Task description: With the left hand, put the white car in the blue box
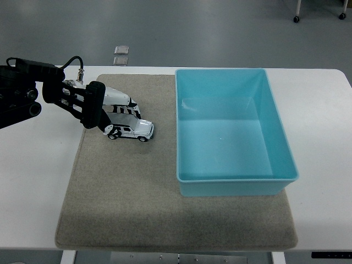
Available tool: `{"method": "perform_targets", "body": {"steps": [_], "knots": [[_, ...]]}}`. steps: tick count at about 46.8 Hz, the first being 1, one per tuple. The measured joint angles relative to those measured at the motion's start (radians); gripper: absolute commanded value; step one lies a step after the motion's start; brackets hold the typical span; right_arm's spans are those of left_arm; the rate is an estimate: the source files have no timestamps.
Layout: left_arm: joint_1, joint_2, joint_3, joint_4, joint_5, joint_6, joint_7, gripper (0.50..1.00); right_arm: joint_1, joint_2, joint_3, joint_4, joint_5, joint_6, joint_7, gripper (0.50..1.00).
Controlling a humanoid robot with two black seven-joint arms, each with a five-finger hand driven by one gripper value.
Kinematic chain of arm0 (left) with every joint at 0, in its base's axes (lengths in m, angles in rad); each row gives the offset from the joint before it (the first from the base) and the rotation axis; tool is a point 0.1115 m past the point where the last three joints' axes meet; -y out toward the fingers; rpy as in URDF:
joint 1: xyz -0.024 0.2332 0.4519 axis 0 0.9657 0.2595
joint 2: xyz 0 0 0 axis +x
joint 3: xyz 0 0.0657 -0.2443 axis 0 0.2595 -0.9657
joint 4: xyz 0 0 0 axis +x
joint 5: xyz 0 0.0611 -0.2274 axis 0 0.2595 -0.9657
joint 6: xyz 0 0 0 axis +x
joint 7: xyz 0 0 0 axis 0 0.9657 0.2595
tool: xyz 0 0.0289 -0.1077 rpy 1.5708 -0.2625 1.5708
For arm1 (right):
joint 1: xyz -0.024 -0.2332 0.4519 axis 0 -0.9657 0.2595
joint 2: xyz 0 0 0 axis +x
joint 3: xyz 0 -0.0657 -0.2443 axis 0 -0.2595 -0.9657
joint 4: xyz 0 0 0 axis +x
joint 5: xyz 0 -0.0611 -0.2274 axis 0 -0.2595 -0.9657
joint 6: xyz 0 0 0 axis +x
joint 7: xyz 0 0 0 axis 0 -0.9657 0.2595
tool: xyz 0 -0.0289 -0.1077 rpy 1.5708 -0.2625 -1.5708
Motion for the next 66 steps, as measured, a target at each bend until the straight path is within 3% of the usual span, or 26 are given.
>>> {"method": "perform_targets", "body": {"steps": [18,32,44,66], "knots": [[-0.027,0.001,-0.012,0.000,-0.018,0.002,-0.005,0.500,0.000,0.000,0.000,0.000,0.001,0.000,0.000,0.936],[-0.131,0.002,-0.032,0.004,-0.026,0.009,-0.015,0.500,0.000,0.000,0.000,0.000,0.001,0.000,0.000,0.936],[-0.170,-0.003,-0.100,0.004,-0.022,0.009,-0.016,0.500,0.000,0.000,0.000,0.000,0.000,0.000,0.000,0.936],[-0.183,-0.115,-0.150,-0.025,-0.021,0.010,-0.022,0.500,0.000,0.000,0.000,0.000,0.001,0.000,0.000,0.936]]}}
